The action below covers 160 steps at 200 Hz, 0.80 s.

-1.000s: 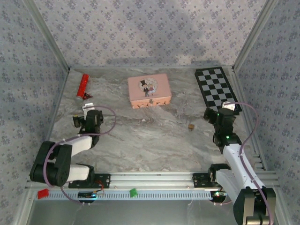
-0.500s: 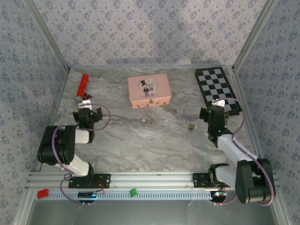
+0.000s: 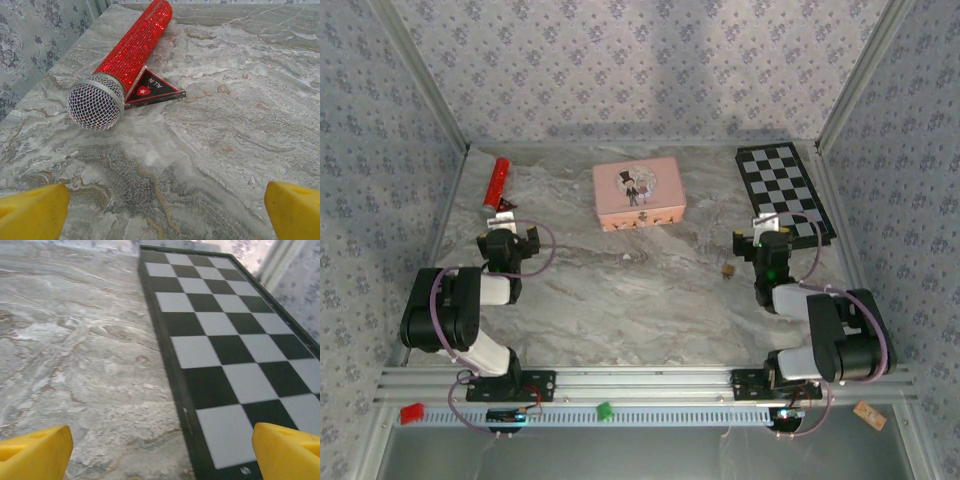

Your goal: Unlock a padlock with a key

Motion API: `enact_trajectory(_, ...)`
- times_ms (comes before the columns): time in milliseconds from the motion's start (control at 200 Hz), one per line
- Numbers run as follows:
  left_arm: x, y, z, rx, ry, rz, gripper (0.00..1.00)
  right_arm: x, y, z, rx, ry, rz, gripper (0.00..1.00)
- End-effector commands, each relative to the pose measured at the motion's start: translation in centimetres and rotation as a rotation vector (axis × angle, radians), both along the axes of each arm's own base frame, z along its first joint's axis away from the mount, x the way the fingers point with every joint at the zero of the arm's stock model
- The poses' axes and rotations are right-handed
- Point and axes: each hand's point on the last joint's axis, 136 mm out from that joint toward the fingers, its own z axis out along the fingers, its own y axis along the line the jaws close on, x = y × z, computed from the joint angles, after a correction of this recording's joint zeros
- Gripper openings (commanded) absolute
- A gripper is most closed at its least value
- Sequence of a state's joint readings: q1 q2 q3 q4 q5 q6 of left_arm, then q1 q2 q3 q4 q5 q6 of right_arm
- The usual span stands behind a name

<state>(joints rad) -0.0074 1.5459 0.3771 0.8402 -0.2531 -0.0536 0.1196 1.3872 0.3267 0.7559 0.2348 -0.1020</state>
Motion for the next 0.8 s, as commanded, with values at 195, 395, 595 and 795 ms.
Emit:
enact_trajectory(195, 0.6, -0.3, 1.3, -0.021, -0.044, -0.011, 1.00, 0.8, -0.1, -0.4, 0.080, -0.067, 0.091, 0.96)
enact_trajectory(395, 0.6, -0.3, 1.3, -0.020, -0.044, -0.010, 1.00, 1.5, -0.7, -0.9, 0.097, -0.036, 0.063, 0.96)
enact_trajectory(595, 0.6, -0.3, 1.3, -0.022, -0.044, -0.010, 1.00, 2.0, -1.6, -1.0, 0.091, -0.015, 0.004, 0.99)
enact_trajectory(795, 0.6, -0.3, 1.2, -0.021, -0.043, -0.009, 1.00, 2.1, -2.6, -0.9, 0.096, -0.017, -0.053, 0.99)
